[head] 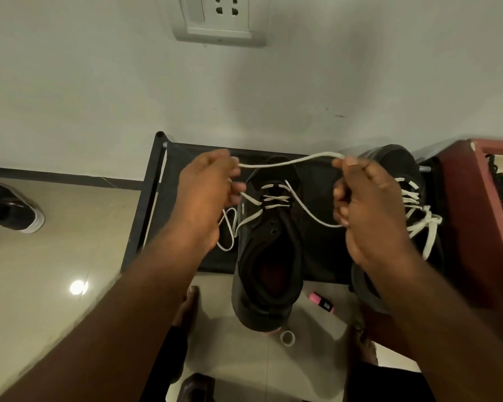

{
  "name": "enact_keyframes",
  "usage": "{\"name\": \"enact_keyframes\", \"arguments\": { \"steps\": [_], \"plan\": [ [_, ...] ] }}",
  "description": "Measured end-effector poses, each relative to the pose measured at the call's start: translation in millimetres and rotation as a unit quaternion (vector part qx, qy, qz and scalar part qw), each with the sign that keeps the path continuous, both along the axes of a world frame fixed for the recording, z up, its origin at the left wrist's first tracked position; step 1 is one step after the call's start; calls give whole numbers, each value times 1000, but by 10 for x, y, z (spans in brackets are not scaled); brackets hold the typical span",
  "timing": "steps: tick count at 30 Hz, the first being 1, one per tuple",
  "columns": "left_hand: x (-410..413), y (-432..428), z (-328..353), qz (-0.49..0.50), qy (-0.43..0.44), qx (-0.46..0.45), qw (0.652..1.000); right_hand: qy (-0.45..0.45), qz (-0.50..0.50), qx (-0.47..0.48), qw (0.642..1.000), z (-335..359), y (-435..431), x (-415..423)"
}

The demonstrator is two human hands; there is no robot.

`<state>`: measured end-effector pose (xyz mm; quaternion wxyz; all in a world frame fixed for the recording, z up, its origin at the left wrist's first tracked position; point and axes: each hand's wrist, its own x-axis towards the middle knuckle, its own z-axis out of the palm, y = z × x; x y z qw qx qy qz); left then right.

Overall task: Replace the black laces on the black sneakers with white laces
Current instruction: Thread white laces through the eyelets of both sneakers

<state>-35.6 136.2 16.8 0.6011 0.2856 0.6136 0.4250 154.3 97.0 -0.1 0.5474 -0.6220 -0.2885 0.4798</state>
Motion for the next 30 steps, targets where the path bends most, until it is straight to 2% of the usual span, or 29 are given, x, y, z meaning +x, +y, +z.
{"name": "enact_keyframes", "arguments": {
  "steps": [2, 5, 6, 8, 10, 12, 14, 16, 18, 20, 21, 22, 24, 25, 27, 30],
  "plan": [
    [111, -56, 13, -126, 125, 51, 983, -75, 92, 19, 993, 5, -42, -51],
    [240, -150, 17, -238, 132, 93, 958, -231, 260, 65, 935, -20, -66, -103],
    [247, -159, 6, -248, 138, 99, 954, -257, 294, 70, 918, -39, -73, -112],
    [228, -135, -26, -248, 137, 90, 955, -250, 315, 65, 913, -63, -86, -109],
    [195, -81, -48, -216, 113, 71, 967, -208, 299, 52, 930, -62, -79, -89],
    [130, -11, -66, -117, 68, 59, 989, -200, 283, 34, 937, -72, -62, -35],
    [29, 57, -64, 16, -9, 41, 999, -247, 275, -3, 929, -112, -38, 50],
    [-58, 117, -72, 105, -52, 31, 993, -298, 244, -52, 921, -162, -33, 107],
    [-96, 154, -103, 134, -65, 31, 988, -311, 190, -89, 927, -193, -31, 127],
    [-97, 145, -134, 104, -57, 40, 992, -302, 135, -93, 939, -183, -26, 112],
    [-83, 128, -157, 59, -10, 48, 997, -258, 95, -85, 958, -171, -18, 99],
    [-53, 97, -164, -10, 87, 61, 994, -191, 52, -79, 977, -158, -5, 92],
    [60, -9, -174, -147, 307, 109, 934, -49, -13, -87, 995, -146, 29, 67],
    [139, -75, -168, -187, 371, 131, 900, 1, -20, -99, 995, -145, 40, 50],
    [289, -205, -164, -246, 423, 148, 860, 48, 6, -119, 992, -153, 38, 12],
    [396, -309, -214, -320, 478, 136, 807, 40, 47, -124, 990, -152, 2, -22]
  ]
}}
